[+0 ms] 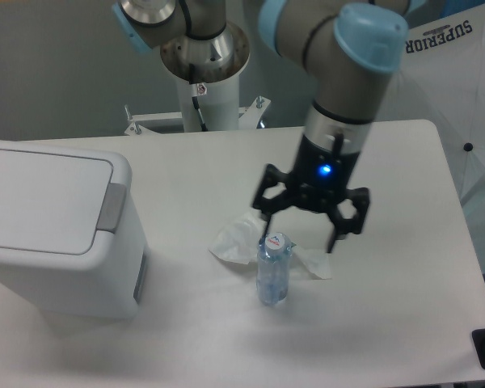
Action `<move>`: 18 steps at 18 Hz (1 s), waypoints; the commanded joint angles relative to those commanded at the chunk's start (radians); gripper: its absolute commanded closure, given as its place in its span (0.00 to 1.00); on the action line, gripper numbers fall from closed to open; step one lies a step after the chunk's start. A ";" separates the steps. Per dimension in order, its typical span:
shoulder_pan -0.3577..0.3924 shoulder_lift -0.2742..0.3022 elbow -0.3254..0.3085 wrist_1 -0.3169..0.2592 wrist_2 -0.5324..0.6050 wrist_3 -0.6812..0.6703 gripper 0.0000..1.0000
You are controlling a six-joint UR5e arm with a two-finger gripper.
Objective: Open the trash can
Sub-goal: 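Move the gripper over the table toward the trash can lid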
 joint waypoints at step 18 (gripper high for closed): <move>-0.118 0.103 -0.138 0.003 -0.052 -0.093 0.00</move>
